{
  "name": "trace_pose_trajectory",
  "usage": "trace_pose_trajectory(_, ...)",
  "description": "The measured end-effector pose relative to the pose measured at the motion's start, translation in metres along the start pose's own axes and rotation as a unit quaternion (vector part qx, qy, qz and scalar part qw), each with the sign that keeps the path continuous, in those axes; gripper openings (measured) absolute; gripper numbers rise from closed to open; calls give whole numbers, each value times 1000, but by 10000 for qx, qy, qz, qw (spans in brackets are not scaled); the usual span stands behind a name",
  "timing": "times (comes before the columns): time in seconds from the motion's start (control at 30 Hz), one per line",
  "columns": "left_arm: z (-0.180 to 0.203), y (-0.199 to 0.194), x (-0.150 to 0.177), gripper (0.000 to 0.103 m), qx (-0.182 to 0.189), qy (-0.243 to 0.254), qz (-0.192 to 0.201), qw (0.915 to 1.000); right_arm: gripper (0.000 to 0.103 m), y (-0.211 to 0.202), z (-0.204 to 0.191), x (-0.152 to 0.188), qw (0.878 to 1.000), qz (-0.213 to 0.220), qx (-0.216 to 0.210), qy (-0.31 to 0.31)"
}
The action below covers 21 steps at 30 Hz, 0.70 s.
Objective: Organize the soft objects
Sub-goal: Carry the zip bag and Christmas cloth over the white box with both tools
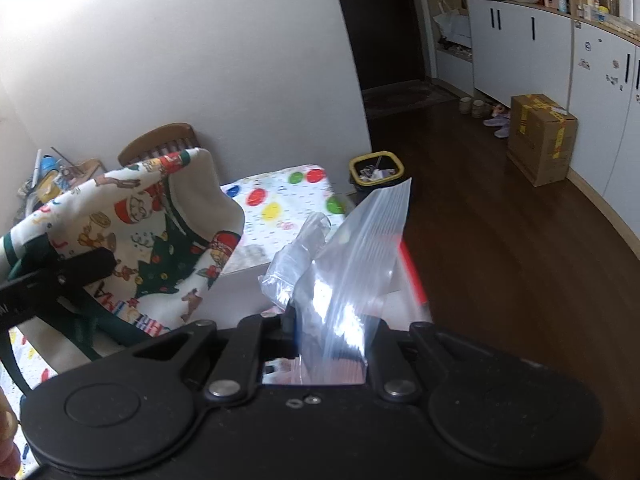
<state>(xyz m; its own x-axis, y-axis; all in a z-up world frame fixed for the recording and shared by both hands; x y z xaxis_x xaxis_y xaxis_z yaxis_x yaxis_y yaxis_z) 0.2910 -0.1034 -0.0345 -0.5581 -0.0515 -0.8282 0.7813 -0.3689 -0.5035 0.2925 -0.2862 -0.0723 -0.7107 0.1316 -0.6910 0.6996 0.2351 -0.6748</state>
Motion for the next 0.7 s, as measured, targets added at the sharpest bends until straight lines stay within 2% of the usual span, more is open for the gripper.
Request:
trace_pose_trajectory(0.23, 18, 27, -2, 6, -157, 29, 87, 9998, 10, 21, 24, -10, 9998, -83, 122, -137)
trace_pose_trajectory(0.47, 15, 53, 31, 6, -443, -136, -337, 9984, 10, 50, 34, 1, 9985, -363, 179, -358)
trace_pose_trajectory(0.7, 10, 71, 64, 6, -658, -26, -611, 9960, 11, 70, 28, 16, 9953, -534, 274, -755)
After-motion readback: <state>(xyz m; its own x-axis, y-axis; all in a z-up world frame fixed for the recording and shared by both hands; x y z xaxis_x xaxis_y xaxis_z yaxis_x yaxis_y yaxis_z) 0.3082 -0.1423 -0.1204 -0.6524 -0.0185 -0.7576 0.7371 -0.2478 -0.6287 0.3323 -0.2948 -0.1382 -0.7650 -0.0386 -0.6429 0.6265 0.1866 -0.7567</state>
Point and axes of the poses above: each gripper's, at about its wrist camera, not at the fingertips, and y roughly the way its jaws point, z to its right, x to its underside, the point moved 5 cm from there along y, roughly the way its jaws point, and after that the axes turned 1 degree about y, right-handed, at the moved point
